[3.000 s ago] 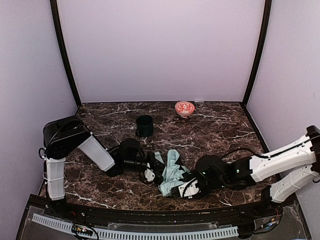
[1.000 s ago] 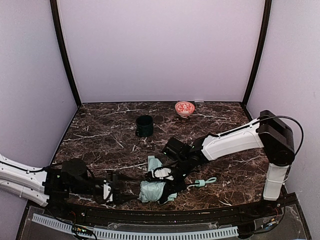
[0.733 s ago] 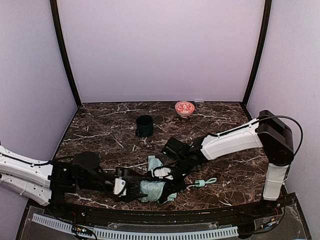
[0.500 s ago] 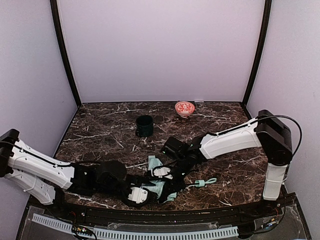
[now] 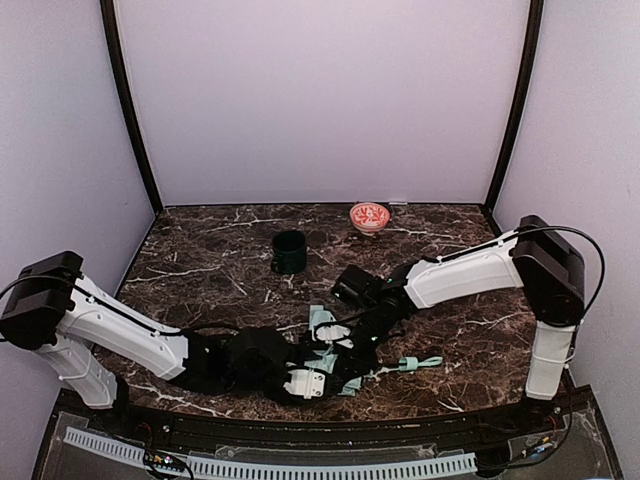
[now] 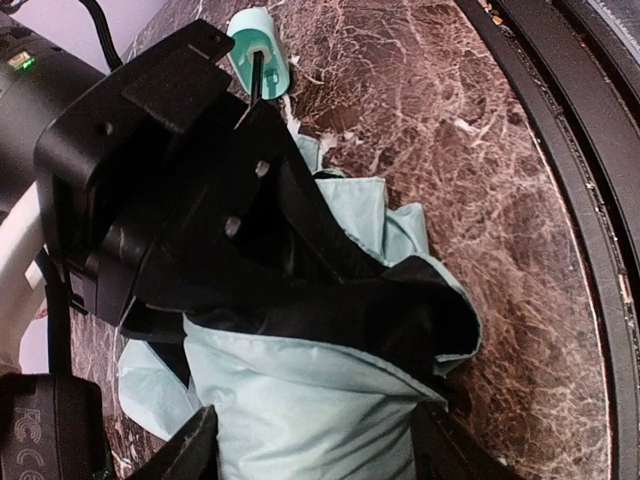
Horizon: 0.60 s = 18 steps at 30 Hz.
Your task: Put away the umbrella
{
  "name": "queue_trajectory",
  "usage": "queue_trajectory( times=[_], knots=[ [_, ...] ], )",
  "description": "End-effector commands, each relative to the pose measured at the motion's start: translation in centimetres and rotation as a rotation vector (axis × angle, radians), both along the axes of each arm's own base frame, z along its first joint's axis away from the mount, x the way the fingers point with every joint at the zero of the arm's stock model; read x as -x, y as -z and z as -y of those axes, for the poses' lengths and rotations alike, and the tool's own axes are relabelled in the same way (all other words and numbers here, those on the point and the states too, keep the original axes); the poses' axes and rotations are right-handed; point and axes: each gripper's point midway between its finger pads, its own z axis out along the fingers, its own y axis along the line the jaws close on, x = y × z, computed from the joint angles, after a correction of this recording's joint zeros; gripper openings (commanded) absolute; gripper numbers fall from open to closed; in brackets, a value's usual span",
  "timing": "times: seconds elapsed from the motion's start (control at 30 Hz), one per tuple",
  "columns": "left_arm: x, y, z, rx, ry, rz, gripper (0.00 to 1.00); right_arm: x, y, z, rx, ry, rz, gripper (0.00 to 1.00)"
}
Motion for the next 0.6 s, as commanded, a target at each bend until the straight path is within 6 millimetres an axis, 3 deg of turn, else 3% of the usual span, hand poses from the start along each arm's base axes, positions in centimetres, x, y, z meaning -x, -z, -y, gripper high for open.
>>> queue_trajectory(
  times=[0.0, 0.07, 0.37, 0.47, 0.57],
  knots=[
    [-2.1, 4.2, -2.4, -0.140, -0.102, -0.076, 0.65, 1.9, 2.7, 3.4, 0.148, -0.023, -0.030, 0.00],
    [-2.7, 5.5, -2.9, -0.180, -0.117, -0.132, 0.62, 1.5, 1.9, 3.2, 0.120, -0.001, -0.046, 0.01],
    [-3.3, 7.6, -2.9, -0.242, -0.099, -0.275, 0.51, 0.1, -0.3, 3.1, 0.024, 0.047, -0.089, 0.11],
    [-3.5, 8.4, -3.4, -0.288, -0.099, -0.323, 0.44, -1.6, -0.6, 3.1, 0.008, 0.092, -0.097, 0.42],
    [-3.6, 8.9, -4.2, -0.336, -0.118, -0.392, 0.39, -4.3, -0.8, 4.2, 0.016, 0.188, -0.047, 0.54]
  ],
)
